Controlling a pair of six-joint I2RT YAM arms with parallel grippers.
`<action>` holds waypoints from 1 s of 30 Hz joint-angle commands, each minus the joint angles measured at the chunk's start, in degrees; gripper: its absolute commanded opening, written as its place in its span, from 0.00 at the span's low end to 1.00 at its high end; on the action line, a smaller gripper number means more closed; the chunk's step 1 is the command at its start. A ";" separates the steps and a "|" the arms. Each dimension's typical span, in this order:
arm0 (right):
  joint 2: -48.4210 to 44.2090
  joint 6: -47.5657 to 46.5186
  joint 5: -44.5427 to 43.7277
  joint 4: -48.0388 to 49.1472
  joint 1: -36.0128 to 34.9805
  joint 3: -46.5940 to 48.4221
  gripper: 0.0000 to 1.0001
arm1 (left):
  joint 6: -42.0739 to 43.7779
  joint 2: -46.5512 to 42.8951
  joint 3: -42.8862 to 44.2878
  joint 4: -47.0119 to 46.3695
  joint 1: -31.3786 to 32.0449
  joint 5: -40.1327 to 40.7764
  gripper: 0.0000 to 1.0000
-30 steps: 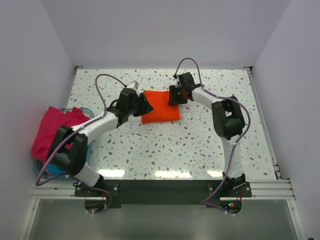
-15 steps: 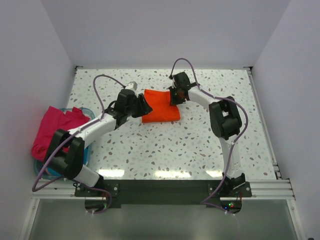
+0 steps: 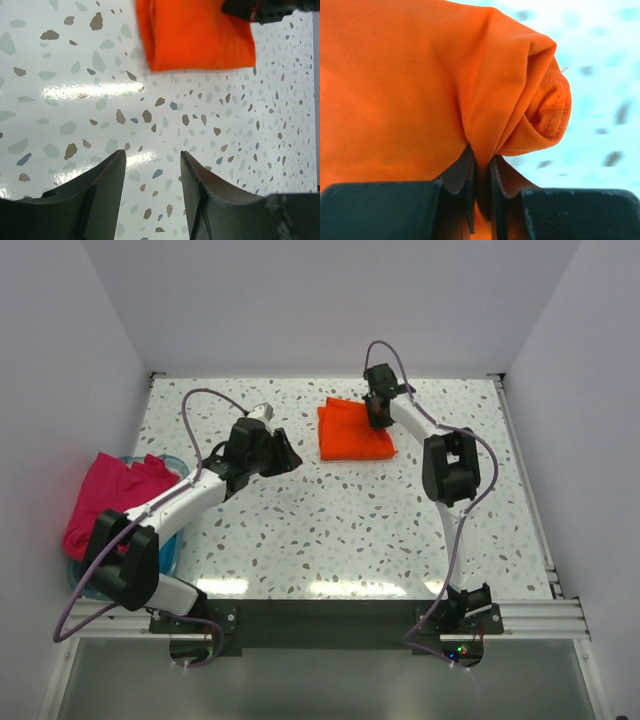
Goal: Fold and stack the t-shirts
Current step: Neatly place the folded tshirt to the corner
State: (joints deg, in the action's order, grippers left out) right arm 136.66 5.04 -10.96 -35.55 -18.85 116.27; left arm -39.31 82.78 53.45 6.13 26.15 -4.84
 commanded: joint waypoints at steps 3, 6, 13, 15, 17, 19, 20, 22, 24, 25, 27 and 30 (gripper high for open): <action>4.49 -10.20 -10.92 -5.58 8.03 9.41 0.00 | 4.15 -2.98 4.11 6.24 -0.31 -3.33 0.52; 5.90 -13.37 -11.89 -4.97 11.10 12.05 0.00 | 6.70 -3.50 6.04 9.85 -0.31 -3.60 0.52; 9.49 -21.55 -16.54 -0.66 16.65 18.53 0.00 | 11.35 -1.76 9.91 14.08 -0.49 -3.68 0.53; 10.90 -23.75 -18.30 0.13 18.23 20.66 0.00 | 11.89 -0.44 10.70 14.43 -0.93 -4.12 0.53; 11.08 -24.72 -19.09 1.87 18.76 22.24 0.07 | 12.15 0.44 10.80 14.00 -1.54 -4.82 0.53; 10.47 -24.12 -20.06 3.11 20.87 22.51 0.38 | 12.15 1.58 10.45 12.68 -2.07 -5.61 0.53; 9.95 -23.41 -19.89 3.21 21.05 22.77 0.51 | 12.06 2.03 10.45 12.33 -2.42 -6.49 0.54; 8.37 -20.26 -20.24 3.12 21.14 23.56 0.83 | 12.06 3.08 10.45 11.54 -2.77 -6.93 0.54; 7.22 -14.92 -18.49 -0.30 21.14 25.40 0.88 | 12.24 3.44 10.45 10.92 -3.04 -7.29 0.55; 6.00 -13.14 -17.26 -1.18 21.05 25.67 0.89 | 12.24 3.61 10.45 10.92 -3.12 -7.37 0.55; 0.82 -7.87 -14.01 -1.72 20.53 23.41 0.89 | 12.41 3.26 10.36 10.31 -3.48 -7.46 0.55; -8.76 0.90 -6.38 2.32 19.38 12.61 0.85 | 12.33 2.12 9.22 9.34 -4.26 -7.46 0.56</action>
State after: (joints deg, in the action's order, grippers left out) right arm 141.25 -5.23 -24.67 -36.21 2.55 132.86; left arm -28.40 86.67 62.17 18.52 22.96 -10.92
